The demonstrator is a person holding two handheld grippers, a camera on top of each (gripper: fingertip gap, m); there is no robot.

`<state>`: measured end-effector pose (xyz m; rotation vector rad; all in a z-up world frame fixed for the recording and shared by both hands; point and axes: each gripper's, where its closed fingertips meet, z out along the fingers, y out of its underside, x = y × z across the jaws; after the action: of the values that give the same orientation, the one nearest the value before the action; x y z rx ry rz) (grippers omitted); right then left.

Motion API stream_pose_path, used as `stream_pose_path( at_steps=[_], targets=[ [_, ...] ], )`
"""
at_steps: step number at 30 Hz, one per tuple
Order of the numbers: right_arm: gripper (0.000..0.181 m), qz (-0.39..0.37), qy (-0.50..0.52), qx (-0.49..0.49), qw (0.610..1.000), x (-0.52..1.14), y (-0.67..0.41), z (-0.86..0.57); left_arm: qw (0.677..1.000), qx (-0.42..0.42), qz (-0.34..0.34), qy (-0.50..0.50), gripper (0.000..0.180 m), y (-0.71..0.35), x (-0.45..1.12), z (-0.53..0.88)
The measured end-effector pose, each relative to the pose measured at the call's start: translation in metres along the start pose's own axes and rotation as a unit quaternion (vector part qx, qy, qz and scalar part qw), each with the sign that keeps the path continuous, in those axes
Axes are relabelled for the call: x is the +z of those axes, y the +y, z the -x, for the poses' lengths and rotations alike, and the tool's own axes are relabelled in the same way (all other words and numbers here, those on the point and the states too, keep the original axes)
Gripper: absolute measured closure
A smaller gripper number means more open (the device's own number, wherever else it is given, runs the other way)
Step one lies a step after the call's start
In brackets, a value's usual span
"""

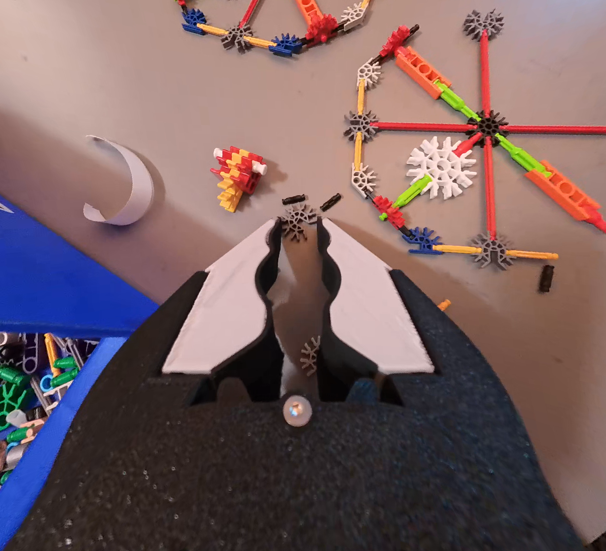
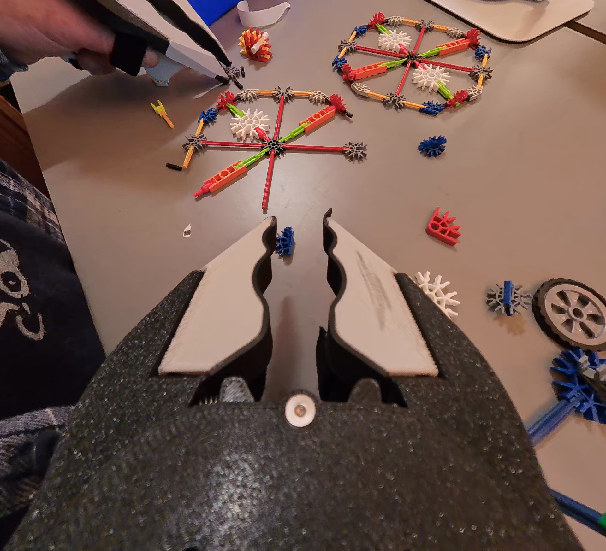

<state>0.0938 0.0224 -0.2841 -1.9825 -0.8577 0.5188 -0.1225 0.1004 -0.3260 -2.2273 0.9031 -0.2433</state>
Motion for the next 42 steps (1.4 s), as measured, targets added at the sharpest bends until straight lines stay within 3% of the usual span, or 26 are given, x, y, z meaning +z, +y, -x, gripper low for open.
stream_pose_path(
  at_steps=[13,15,18,25,33,36,42],
  targets=[
    [0.154,-0.013,-0.010,-0.013,1.000,0.005,-0.013,0.006,1.000,0.001,-0.007,-0.012,0.166,0.003,-0.006,-0.001],
    [0.154,-0.015,-0.012,-0.014,1.000,0.006,-0.014,0.007,1.000,0.000,-0.014,-0.011,0.180,0.000,-0.009,-0.002],
    [0.154,-0.015,-0.012,-0.014,1.000,0.007,-0.014,0.008,1.000,0.000,0.003,0.001,0.180,0.006,-0.008,-0.008],
    [0.154,-0.017,-0.009,-0.007,1.000,0.005,-0.012,0.009,0.999,-0.015,-0.017,-0.031,0.161,0.002,-0.021,0.007],
    [0.154,-0.022,-0.012,-0.008,1.000,0.008,-0.015,0.012,0.998,-0.044,0.009,-0.046,0.139,0.009,-0.007,0.019],
    [0.154,-0.023,-0.011,-0.007,1.000,0.008,-0.015,0.012,0.997,-0.067,0.006,-0.035,0.140,0.007,-0.004,0.020],
    [0.154,-0.024,-0.008,-0.006,1.000,0.006,-0.014,0.011,0.997,-0.074,-0.007,-0.023,0.160,0.002,0.002,0.018]
  ],
)
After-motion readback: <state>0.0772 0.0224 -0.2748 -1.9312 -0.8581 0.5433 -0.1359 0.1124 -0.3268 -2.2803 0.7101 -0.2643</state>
